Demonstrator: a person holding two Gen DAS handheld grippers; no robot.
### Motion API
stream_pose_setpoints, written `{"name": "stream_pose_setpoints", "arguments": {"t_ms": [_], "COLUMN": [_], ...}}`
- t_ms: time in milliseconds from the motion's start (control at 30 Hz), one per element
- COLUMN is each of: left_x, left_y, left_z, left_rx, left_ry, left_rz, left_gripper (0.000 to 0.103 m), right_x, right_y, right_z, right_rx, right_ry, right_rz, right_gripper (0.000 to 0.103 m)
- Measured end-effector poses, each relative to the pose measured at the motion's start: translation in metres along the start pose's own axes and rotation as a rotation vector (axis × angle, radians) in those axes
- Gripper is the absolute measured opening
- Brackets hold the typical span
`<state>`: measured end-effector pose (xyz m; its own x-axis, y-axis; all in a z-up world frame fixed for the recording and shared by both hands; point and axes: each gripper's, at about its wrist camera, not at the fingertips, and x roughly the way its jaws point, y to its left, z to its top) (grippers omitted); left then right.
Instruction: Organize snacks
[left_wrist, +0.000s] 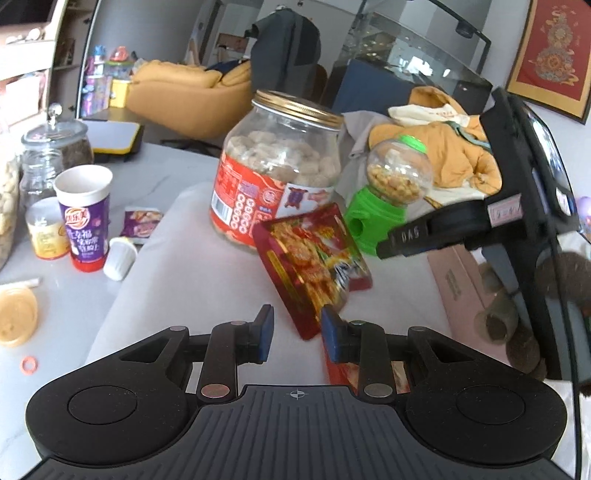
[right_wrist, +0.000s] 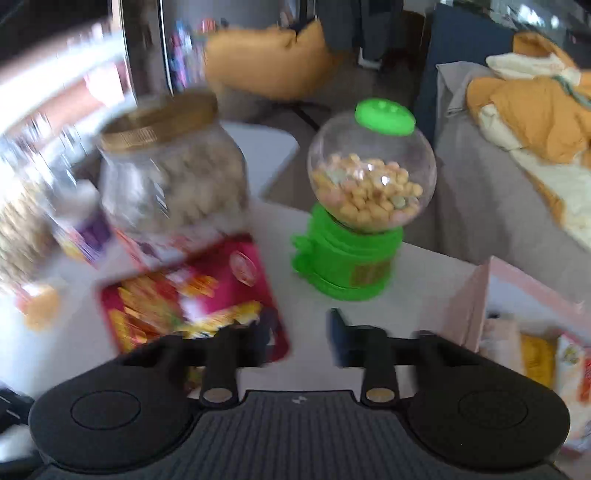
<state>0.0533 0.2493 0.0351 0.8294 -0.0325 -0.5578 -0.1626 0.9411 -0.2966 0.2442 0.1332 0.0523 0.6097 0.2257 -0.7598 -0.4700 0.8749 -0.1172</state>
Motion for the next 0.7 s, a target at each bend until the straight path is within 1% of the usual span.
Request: {"name": "stream_pose_setpoints", "arguments": {"t_ms": [33,100,133,167,233,267,300,333,367,400,467,500,567,600,667,700], "left_x": [0.005,0.013,0.018,0.022,0.030,0.032,0.034,0.035,0.035,0.034,0.026,0.021,0.010,0.004,-0.010,-0.017], "left_y": [0.003,0.011,0.017,0.021,0.028,0.030,0.032,0.034,0.036,0.038,0.040,0.042,0.044,0.043,0.036,0.032], "left_z": [0.003,0.008,0.011,0.013,0.016,0.017,0.017,0.016,0.015,0.013,0.008,0.005,-0.003,-0.009,-0.022,-0.029], "left_rx": [-0.004,-0.030,-0.046,-0.061,-0.092,-0.102,-0.109,-0.119,-0.131,-0.140,-0.154,-0.169,-0.211,-0.227,-0.225,-0.217], "left_ry": [-0.006,-0.019,-0.024,-0.029,-0.042,-0.045,-0.049,-0.049,-0.045,-0.038,-0.023,-0.017,0.004,0.022,0.047,0.059], "left_rz": [0.007,0.022,0.010,-0.016,-0.099,-0.124,-0.141,-0.154,-0.159,-0.158,-0.147,-0.160,-0.216,-0.231,-0.243,-0.248], "left_gripper": [0.032,0.032,0.032,0.032,0.032,0.041,0.045,0.044,0.044,0.044,0.043,0.040,0.035,0.035,0.035,0.035], "right_x": [0.004,0.013,0.018,0.023,0.031,0.035,0.039,0.038,0.035,0.032,0.024,0.019,0.009,0.004,-0.010,-0.015], "right_y": [0.002,0.003,0.002,0.003,0.002,0.004,0.006,0.008,0.010,0.010,0.013,0.015,0.018,0.018,0.019,0.020], "right_z": [0.001,0.004,0.007,0.009,0.011,0.012,0.012,0.012,0.012,0.011,0.007,0.004,-0.004,-0.008,-0.023,-0.025], "right_rx": [-0.009,0.010,0.035,0.050,0.064,0.056,0.040,0.024,0.006,0.003,0.000,-0.011,-0.036,-0.040,-0.030,-0.038], "right_ry": [0.001,0.022,0.038,0.048,0.064,0.075,0.079,0.064,0.059,0.062,0.073,0.075,0.076,0.079,0.097,0.100], "right_rz": [-0.024,-0.044,-0.048,-0.044,-0.018,-0.002,0.016,0.022,0.045,0.088,0.154,0.171,0.215,0.249,0.333,0.348], "right_gripper": [0.027,0.027,0.027,0.027,0.027,0.027,0.025,0.024,0.019,0.017,0.016,0.016,0.016,0.016,0.016,0.016]}}
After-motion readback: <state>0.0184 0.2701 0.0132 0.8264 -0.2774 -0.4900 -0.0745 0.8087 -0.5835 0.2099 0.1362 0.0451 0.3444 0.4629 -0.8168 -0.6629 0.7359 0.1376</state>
